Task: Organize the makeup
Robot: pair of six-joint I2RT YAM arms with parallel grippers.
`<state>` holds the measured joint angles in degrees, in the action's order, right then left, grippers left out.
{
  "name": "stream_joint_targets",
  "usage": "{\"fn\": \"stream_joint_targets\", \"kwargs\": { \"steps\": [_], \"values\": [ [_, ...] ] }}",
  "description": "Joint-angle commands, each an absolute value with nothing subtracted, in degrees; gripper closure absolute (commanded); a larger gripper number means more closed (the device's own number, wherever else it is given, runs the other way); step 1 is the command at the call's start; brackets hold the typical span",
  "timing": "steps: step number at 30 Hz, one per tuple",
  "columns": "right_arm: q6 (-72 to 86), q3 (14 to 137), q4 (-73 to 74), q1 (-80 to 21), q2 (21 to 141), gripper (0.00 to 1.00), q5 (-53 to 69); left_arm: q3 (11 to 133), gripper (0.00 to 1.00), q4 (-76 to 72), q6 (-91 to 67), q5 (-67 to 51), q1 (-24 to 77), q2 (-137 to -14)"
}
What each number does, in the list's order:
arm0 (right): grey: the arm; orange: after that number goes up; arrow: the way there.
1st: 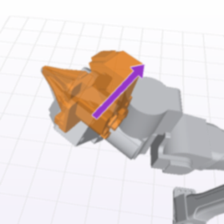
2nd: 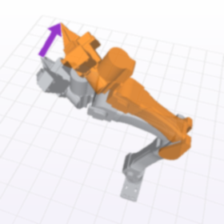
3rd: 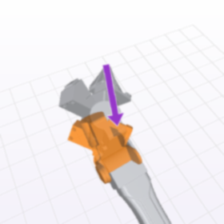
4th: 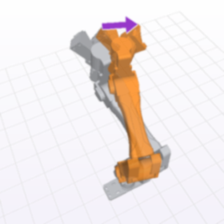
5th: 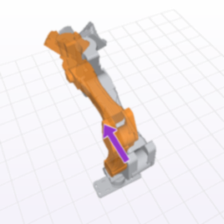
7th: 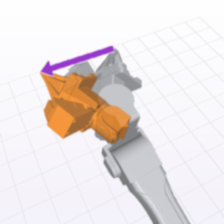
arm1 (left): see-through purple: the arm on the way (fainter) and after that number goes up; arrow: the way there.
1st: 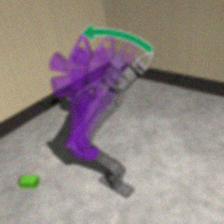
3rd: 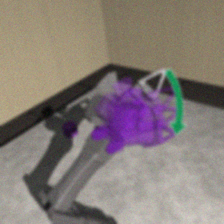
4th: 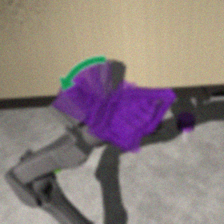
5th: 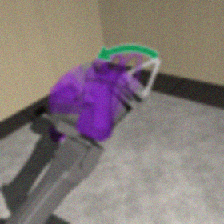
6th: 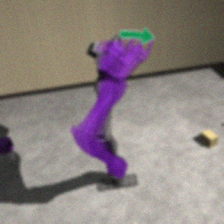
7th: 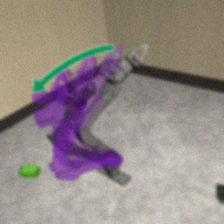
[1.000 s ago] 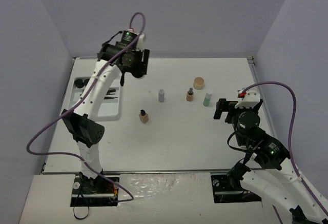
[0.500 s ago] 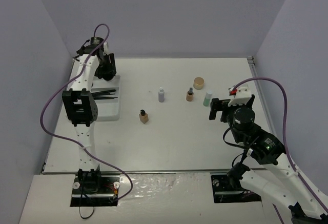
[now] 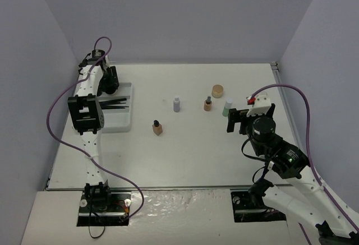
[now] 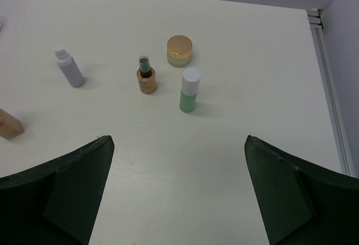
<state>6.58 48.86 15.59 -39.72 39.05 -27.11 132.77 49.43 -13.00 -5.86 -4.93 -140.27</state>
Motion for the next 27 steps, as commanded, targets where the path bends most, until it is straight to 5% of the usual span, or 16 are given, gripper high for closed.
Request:
{"fn": "stream_joint_targets", "kwargs": {
  "steps": [1,12,27],
  "values": [
    [6.9,49.2,11.9,-39.5,40.5,0.00,-27.8,134.3,0.89,47.7,-11.3,-2.2,-5.5,-137.4],
    [6.9,50.1,11.8,-39.6,41.3,0.00,-27.2,133.6,0.82,48.5,-11.5,-0.6,-7.2,-138.9],
    [7.3,51.7,11.9,-39.6,42.7,0.00,-25.8,132.0,0.40,47.5,-11.7,-1.8,-7.2,-136.6]
  ]
}}
